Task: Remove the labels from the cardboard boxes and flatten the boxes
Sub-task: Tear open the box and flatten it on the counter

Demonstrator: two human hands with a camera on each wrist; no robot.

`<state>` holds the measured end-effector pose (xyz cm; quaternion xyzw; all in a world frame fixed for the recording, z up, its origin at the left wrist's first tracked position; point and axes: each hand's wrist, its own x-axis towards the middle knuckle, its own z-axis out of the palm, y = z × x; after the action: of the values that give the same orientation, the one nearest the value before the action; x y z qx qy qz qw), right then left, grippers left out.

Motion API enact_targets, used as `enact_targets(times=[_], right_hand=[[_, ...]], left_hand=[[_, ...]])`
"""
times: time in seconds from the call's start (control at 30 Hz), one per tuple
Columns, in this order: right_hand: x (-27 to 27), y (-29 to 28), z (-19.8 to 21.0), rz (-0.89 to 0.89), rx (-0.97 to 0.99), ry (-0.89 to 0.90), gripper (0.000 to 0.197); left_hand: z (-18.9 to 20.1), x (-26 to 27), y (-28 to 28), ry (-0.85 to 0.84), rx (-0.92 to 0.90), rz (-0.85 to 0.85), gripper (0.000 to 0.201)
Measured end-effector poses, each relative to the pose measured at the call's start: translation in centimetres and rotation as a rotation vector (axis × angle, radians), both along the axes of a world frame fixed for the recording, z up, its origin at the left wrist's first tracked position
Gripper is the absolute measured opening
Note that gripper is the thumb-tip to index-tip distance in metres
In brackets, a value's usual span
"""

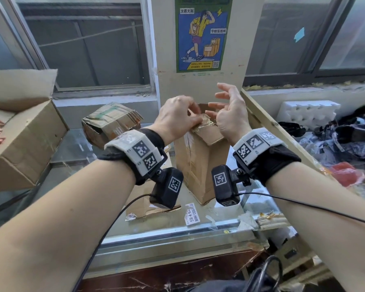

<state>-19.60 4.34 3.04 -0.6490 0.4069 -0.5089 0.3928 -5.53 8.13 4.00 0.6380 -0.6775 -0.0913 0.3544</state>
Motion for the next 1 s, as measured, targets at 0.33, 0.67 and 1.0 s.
enact_targets(times=[0.33, 0.67, 1.0], right_hand=[[1.1, 0.7, 0.1, 0.021, 0.04, 0.027, 0.064], [1.2, 0.8, 0.1, -0.051, 0.048, 0.305, 0.045], [2.1, 1.3, 0.5, -0.095, -0.02, 0.395, 0.032]], left_hand=[[0.5, -0.6, -0.1, 0.053, 0.142, 0.078, 0.006], [0.0, -0.9, 0.3, 0.529, 0.212, 0.107, 0.008], [-0.9, 0.1, 0.7, 0.65, 0.149, 0.095, 0.006]])
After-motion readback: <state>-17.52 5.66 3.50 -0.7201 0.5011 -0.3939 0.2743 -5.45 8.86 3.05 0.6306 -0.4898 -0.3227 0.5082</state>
